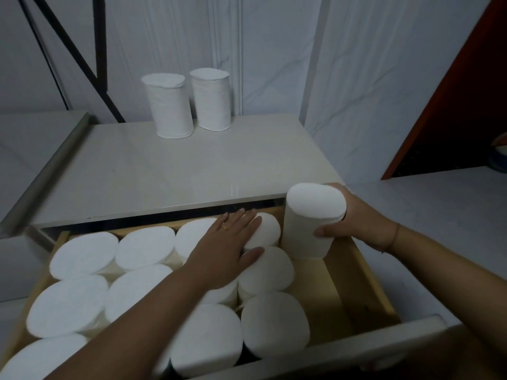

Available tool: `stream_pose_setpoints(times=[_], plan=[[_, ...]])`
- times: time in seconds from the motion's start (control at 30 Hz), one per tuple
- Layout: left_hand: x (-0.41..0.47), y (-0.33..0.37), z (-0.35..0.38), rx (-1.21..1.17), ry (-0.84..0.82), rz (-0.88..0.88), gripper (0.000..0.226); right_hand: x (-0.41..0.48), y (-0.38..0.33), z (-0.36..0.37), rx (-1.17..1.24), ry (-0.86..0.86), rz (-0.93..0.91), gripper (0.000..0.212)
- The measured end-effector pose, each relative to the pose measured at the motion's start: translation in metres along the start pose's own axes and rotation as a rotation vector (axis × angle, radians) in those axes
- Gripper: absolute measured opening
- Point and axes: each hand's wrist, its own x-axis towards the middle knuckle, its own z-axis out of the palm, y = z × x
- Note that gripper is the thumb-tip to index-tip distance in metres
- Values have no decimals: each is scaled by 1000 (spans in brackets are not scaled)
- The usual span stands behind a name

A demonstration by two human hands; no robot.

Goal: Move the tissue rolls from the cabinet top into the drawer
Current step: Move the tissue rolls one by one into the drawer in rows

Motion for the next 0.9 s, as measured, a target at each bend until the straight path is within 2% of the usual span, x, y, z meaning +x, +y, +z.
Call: stream_pose_setpoints(times=[0.4,0.53,0.73,0.9], plan=[[0,-1,0,-21,0,-6,72,5,15,14,-142,-39,-25,83],[0,-1,1,-23,10,6,71,7,15,12,-278,-81,-49,83],[0,-2,2,-20,14,1,69,7,19,15,-442,-112,-75,62],[0,-2,1,-17,12,10,70,6,20,15,-437,-124,-68,63]])
